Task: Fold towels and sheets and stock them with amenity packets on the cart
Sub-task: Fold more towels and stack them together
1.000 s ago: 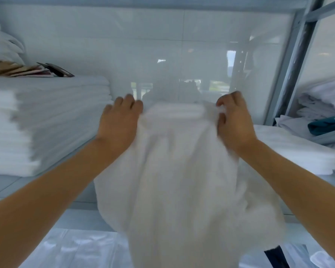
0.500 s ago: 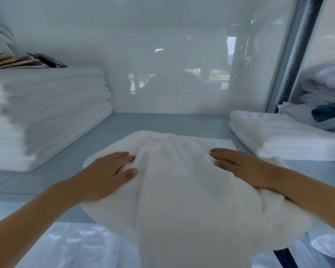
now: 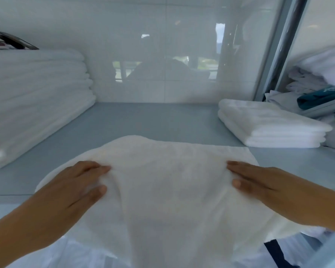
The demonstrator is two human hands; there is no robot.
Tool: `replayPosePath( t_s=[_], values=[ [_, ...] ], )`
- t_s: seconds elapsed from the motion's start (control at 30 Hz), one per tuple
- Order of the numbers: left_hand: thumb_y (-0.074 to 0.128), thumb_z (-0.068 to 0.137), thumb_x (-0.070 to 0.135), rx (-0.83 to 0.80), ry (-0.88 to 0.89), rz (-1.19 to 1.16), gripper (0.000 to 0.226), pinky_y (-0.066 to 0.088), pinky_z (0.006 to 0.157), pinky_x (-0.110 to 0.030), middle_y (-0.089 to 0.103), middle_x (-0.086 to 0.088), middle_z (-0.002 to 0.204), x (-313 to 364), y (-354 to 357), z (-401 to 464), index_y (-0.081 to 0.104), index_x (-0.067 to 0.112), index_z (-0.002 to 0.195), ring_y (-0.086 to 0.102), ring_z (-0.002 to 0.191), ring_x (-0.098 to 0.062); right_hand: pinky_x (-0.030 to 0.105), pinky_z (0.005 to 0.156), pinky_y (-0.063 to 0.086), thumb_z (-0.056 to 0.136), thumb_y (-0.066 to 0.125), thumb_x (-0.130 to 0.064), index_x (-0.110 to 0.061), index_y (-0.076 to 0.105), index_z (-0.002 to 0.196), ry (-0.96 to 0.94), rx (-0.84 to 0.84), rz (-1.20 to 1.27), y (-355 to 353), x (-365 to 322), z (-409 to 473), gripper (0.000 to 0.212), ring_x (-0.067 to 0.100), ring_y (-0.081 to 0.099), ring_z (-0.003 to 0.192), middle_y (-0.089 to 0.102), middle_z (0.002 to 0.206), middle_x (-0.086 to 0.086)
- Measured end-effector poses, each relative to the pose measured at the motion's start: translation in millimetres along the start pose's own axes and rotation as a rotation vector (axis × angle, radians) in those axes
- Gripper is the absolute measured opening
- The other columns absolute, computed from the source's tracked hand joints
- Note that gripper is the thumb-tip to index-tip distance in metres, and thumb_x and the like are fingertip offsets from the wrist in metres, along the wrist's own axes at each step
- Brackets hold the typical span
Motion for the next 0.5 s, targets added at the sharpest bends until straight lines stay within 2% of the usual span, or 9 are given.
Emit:
replayPosePath(
  t_s=[0.03,0.1,0.17,0.23,0.33,0.5],
  values=[
    [0.020,0.092,0.082,-0.039,-0.008,-0.001,0.052,0.028,0.116,-0.029,0.030,0.039,0.150,0.7,5.8,9.3,0.037,0.067,0.139,0.025,0.138,0.018,0.027,0.121,0.018,0.093,0.022,-0.079,-0.057,0.026,0.151,0.039,-0.004,-0.058,-1.2,5.1,8.1,0.063,0.004,0.020,0.152,0.024,0.163,-0.027],
    [0.019,0.091,0.077,-0.129,-0.038,0.038,0.053,0.013,0.120,-0.024,0.018,0.035,0.157,-1.4,17.2,32.5,0.031,0.063,0.142,0.014,0.144,0.014,0.025,0.121,0.002,0.096,0.022,-0.076,-0.041,0.017,0.160,0.153,-0.068,-0.178,2.8,12.7,38.7,0.074,0.006,0.007,0.155,0.008,0.168,-0.022],
    [0.022,0.092,0.067,-0.207,-0.085,0.091,0.062,0.009,0.122,-0.028,0.015,0.023,0.163,-6.6,24.2,58.3,0.024,0.053,0.152,0.010,0.151,0.003,0.019,0.114,-0.002,0.100,0.025,-0.070,-0.029,0.010,0.163,0.201,-0.051,-0.225,-1.1,11.7,70.5,0.077,0.007,0.001,0.156,-0.001,0.169,-0.015],
    [0.025,0.101,0.056,-0.261,-0.103,0.128,0.057,0.007,0.124,-0.031,0.011,0.015,0.168,-14.2,27.2,83.5,0.019,0.045,0.157,0.007,0.154,-0.003,0.022,0.119,0.000,0.105,0.025,-0.060,-0.017,0.008,0.164,0.196,-0.007,-0.262,-4.7,7.3,103.4,0.075,0.014,0.000,0.157,-0.001,0.172,-0.001],
    [0.024,0.105,0.053,-0.326,-0.119,0.138,0.057,0.004,0.124,-0.030,0.007,0.010,0.170,-30.0,30.9,110.4,0.015,0.042,0.160,0.004,0.156,-0.007,0.025,0.122,0.001,0.108,0.027,-0.055,-0.013,0.012,0.164,0.180,0.008,-0.210,-7.8,6.9,144.6,0.072,0.013,0.003,0.157,0.004,0.172,0.001],
    [0.022,0.104,0.056,-0.310,-0.119,0.167,0.060,0.005,0.126,-0.034,0.009,0.007,0.170,-42.0,31.5,116.1,0.015,0.041,0.161,0.005,0.156,-0.010,0.024,0.123,0.003,0.106,0.029,-0.059,-0.018,0.017,0.164,0.130,0.035,-0.210,-15.4,12.7,167.3,0.072,0.011,0.009,0.156,0.010,0.171,-0.003]
  ],
)
Point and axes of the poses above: each hand's wrist, its own z-axis towards the middle knuckle, its own y-axis out of the palm, x = y × z, the point moved 10 cm from there along z, towards the middle knuckle
